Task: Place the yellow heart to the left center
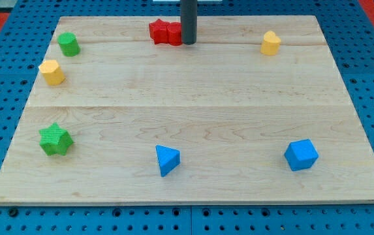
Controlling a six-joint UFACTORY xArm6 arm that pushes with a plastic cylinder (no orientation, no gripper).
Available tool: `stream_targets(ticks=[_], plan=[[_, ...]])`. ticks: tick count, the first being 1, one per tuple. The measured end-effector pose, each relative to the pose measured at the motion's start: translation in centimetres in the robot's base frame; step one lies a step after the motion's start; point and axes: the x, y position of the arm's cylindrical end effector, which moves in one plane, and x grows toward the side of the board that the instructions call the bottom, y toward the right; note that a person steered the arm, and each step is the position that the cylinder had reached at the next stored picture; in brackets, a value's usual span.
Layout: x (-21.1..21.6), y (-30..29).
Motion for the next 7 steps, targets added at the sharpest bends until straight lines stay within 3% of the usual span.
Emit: stream_targets(ticks=[1, 2, 3, 4, 5, 6, 7], plan=[[-4.3, 8.0], [-4.5, 17.3], [0.2, 16.4], [1.9, 7.8], [3.6, 8.5], [0.0, 13.9], [-0.6, 19.4]])
